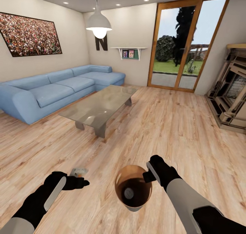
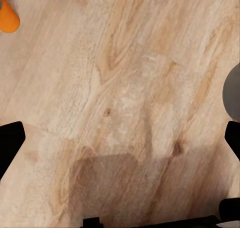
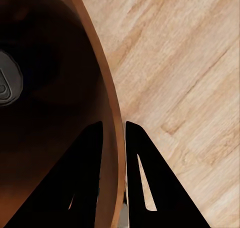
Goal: Put the three can of soda from the living room inside the tash can in the kitchen.
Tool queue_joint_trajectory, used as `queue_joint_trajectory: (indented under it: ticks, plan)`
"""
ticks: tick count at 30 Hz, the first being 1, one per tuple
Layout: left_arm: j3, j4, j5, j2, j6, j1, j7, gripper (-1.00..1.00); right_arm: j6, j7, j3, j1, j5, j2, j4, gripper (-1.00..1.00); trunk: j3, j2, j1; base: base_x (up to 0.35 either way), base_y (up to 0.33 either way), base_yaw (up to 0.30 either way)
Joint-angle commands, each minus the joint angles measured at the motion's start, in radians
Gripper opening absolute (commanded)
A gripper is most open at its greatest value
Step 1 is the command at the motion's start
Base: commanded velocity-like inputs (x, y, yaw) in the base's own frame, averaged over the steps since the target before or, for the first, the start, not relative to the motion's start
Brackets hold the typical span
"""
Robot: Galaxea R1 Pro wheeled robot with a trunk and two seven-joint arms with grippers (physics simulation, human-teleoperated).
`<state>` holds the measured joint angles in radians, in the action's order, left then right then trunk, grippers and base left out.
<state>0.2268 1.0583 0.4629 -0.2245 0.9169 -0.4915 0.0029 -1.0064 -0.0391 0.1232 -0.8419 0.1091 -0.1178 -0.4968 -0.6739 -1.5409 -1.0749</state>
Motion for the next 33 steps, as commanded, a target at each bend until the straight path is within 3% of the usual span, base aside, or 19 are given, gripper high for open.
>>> queue_joint_trajectory:
  ticks: [1,14,33]
  plan:
    - [0.000,-0.023,0.001,-0.001,-0.018,0.000,-0.001,1.00,0.000,-0.004,-0.012,0.000,-0.016,0.000,0.000,-1.00,0.000,0.000,0.000,0.000,0.000,0.097]
    - [0.000,-0.095,0.007,0.000,-0.061,0.000,-0.007,1.00,0.004,-0.004,-0.027,0.000,-0.015,0.000,0.000,-1.00,-0.001,0.000,0.000,0.028,0.002,0.133]
    - [0.002,-0.096,0.003,0.005,-0.082,-0.001,-0.010,1.00,0.007,-0.002,-0.022,0.000,-0.017,-0.002,0.000,-1.00,-0.001,0.000,0.000,0.275,0.088,0.005]
